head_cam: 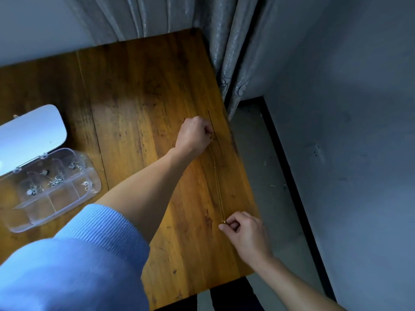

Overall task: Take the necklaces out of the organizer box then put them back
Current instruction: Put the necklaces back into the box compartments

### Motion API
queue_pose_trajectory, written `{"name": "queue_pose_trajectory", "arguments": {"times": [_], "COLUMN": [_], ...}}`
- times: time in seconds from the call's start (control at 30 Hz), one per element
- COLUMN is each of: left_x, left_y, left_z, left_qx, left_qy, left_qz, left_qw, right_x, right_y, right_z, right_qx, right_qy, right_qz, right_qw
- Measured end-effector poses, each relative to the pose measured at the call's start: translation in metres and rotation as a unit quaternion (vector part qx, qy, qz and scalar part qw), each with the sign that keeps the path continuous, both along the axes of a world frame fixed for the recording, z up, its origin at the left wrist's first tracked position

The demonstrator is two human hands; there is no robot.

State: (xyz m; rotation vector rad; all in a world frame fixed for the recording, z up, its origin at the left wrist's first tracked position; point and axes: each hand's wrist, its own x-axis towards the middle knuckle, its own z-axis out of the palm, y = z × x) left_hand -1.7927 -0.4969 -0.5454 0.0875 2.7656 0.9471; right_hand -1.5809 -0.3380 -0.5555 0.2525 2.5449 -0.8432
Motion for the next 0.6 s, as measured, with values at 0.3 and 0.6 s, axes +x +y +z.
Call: {"name": "queue_pose_trajectory", "arguments": {"times": [0.3,0.6], "left_x": [0.032,0.121], "left_y": [-0.062,-0.204], "left_z": [0.029,0.068], "left_qx": [-0.001,-0.026], "left_qy": [-0.003,-0.013], "left_qz": [0.106,0.281], "left_qw": [0.994,0.959], "right_x": [-0.038,-0.117], "right_y": [-0.008,-0.123], "right_z": [0.015,0.053], "right_qx": [-0.043,-0.074], "right_qy": [0.061,0.076], "right_qz": [-0.02,0.087], "right_qw": [0.997,0.991]}}
